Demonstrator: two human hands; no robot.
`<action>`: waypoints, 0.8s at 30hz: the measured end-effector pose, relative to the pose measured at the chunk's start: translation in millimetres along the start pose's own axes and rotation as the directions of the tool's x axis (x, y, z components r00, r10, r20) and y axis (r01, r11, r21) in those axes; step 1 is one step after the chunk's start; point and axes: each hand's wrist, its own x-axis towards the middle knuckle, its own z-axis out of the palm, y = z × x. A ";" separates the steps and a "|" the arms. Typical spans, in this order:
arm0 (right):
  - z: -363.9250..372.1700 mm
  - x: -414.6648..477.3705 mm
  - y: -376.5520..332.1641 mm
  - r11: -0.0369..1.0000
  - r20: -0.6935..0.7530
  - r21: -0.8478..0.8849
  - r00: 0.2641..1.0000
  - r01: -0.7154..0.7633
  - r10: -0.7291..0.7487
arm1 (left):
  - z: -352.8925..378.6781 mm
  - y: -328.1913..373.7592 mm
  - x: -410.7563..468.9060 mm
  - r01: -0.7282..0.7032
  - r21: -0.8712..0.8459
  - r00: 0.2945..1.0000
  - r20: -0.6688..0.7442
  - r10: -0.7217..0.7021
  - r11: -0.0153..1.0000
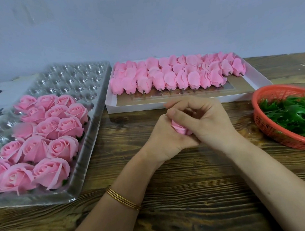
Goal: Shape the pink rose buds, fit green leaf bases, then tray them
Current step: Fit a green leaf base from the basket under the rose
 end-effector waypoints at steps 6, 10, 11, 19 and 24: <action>1.6 0.3 7.7 0.995 0.002 -0.062 0.997 0.083 -0.083 | 0.4 -0.7 0.5 0.005 0.050 0.998 -0.066 -0.002 0.999; 3.2 -0.9 13.7 0.989 -0.009 -0.083 0.992 0.122 -0.123 | 2.1 2.5 -1.3 0.006 0.057 0.994 -0.113 0.001 0.998; 3.5 -1.0 15.2 0.989 -0.018 -0.090 0.992 0.120 -0.122 | 2.2 3.2 -2.0 0.014 0.069 0.993 -0.116 -0.006 0.998; 5.6 -1.8 16.7 0.995 0.020 -0.077 0.998 0.063 -0.062 | 0.1 6.8 -4.6 0.038 0.089 0.995 -0.097 -0.029 0.995; 4.5 -2.8 15.8 0.998 0.060 -0.051 0.998 0.031 -0.028 | 0.4 6.6 -5.5 0.051 0.111 0.992 -0.124 -0.037 0.993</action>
